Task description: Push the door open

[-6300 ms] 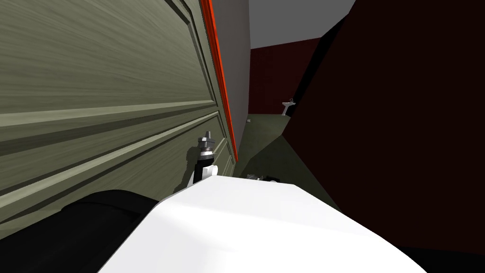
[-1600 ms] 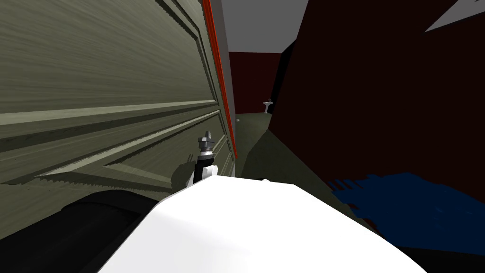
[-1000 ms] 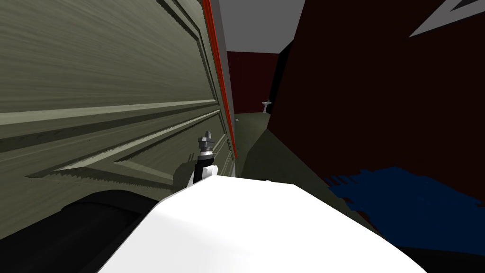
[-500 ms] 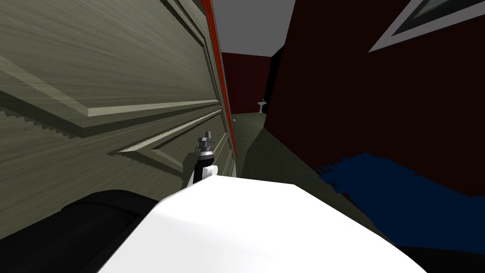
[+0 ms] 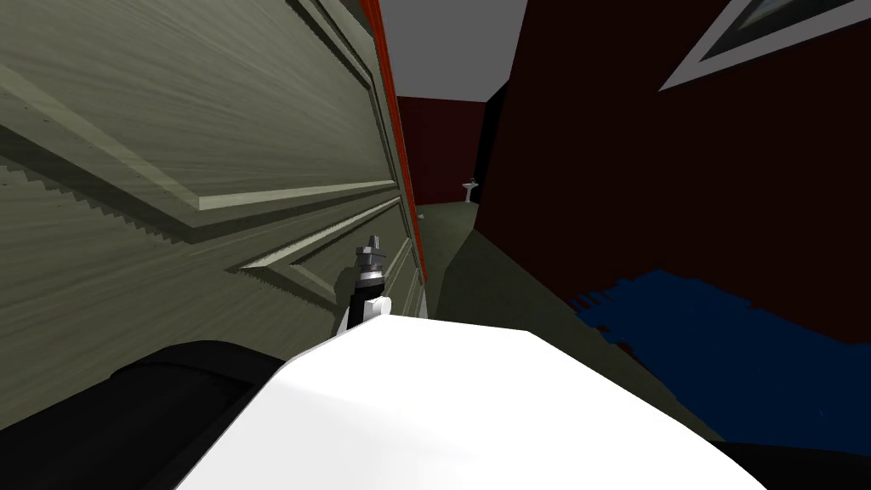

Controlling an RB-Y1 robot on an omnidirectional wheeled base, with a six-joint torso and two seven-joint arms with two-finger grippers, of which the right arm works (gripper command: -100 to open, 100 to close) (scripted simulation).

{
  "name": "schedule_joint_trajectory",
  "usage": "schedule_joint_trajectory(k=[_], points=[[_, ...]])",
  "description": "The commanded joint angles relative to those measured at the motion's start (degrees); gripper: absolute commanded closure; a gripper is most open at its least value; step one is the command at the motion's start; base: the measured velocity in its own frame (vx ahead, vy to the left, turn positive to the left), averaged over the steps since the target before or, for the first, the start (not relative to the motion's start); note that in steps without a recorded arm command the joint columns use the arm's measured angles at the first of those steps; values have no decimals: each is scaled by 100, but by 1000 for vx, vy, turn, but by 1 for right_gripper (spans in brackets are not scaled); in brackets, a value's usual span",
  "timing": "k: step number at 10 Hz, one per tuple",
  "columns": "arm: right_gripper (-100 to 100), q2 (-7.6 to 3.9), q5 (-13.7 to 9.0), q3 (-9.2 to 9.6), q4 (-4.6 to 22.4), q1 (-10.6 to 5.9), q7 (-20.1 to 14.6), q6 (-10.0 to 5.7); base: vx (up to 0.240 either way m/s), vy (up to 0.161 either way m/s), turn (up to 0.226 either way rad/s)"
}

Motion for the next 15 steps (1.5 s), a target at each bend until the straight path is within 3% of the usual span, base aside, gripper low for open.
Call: schedule_joint_trajectory(k=[1,4,7,8,9,14,15], points=[[-100,-87,23,38,-26,15,-9,-34,-2,183,-6],[-100,-39,57,89,-54,5,-42,-90,-7,202,-4],[-100,242,87,133,-78,-4,-71,-139,19,193,11],[-100,180,81,126,-58,-3,-50,-132,4,81,-8],[100,180,81,126,-58,-3,-50,-132,1,-7,1],[100,180,81,126,-58,-3,-50,-132,-1,-18,2],[-100,28,8,88,-68,31,-13,-245,-45,77,-137]])
